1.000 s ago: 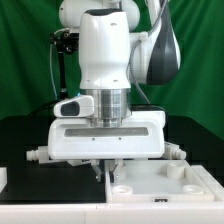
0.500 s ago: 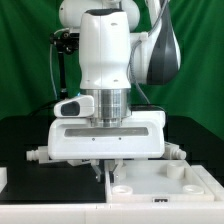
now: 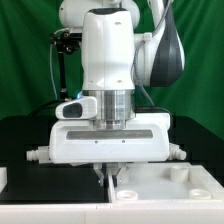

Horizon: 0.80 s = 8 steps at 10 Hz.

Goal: Assemble one leg

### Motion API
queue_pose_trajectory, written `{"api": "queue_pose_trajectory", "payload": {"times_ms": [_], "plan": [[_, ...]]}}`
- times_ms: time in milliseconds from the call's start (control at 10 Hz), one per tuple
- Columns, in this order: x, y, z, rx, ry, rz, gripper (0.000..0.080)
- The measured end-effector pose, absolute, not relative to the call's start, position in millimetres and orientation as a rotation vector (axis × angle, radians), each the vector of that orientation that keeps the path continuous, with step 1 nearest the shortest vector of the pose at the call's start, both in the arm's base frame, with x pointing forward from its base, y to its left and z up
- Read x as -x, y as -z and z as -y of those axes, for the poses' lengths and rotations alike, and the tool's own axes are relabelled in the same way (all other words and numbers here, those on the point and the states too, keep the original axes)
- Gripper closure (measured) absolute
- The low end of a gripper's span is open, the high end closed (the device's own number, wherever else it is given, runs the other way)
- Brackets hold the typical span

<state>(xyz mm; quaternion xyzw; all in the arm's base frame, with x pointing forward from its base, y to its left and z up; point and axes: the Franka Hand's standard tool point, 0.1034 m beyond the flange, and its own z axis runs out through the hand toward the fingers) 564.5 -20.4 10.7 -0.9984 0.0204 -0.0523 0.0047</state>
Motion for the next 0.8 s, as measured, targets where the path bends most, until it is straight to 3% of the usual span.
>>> {"api": "queue_pose_trajectory", "payload": {"times_ms": [100,200,400,500,600,800], "plan": [[-564,-10.6,21,3.127,0.164,-0.064,0.0638],[-564,-10.4,21,3.127,0.163,-0.064,0.0638],[-564,-10.6,21,3.127,0.164,-0.064,0.0363],[-564,-18.3,17,3.123,0.168,-0.052,0.0363],[-561,-30.6,13,3.119,0.183,-0.032,0.0206],[-548,-49.5,7,3.111,0.196,0.009,0.0167]]}}
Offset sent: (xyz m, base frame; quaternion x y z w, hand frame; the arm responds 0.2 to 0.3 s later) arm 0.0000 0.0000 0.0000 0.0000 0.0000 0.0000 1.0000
